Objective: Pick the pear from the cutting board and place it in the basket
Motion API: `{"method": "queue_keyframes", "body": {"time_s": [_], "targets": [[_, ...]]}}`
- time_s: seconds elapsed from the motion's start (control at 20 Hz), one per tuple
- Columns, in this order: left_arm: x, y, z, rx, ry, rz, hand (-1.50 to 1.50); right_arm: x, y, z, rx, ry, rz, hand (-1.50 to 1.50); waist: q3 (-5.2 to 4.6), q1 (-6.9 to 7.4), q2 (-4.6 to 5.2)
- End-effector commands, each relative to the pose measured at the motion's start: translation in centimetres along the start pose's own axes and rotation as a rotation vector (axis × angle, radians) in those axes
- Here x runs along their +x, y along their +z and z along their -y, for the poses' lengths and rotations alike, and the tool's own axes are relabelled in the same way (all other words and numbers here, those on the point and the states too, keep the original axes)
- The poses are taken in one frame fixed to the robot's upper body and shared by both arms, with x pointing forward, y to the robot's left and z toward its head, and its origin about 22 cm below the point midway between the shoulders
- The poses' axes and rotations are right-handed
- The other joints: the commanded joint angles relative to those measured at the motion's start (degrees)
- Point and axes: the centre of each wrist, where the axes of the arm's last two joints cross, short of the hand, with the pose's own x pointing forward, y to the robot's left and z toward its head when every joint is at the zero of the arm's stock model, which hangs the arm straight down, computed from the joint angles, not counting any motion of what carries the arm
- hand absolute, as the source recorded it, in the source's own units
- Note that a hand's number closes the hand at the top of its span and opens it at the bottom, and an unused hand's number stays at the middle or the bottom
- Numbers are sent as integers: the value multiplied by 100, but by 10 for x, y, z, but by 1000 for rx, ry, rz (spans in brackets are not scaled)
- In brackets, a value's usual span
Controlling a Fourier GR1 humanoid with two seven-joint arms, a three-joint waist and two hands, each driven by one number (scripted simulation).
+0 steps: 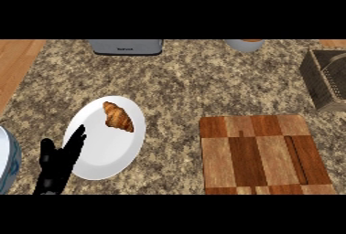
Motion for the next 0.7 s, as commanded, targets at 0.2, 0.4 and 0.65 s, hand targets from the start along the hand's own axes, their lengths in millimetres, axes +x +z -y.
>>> {"method": "queue_keyframes", "body": {"time_s": [0.2,0.4,0.65], "targets": [[-6,-2,-12,-9,22,-68,0,-50,-27,-10,20,-190,-87,150,-31,9,38],[-11,-2,23,-11,8,-64,0,-76,-34,-27,3,-203,-73,150,-29,35,54],[-16,1,2,-21,10,-90,0,-93,-37,-22,8,-195,-76,150,-29,62,58]]}}
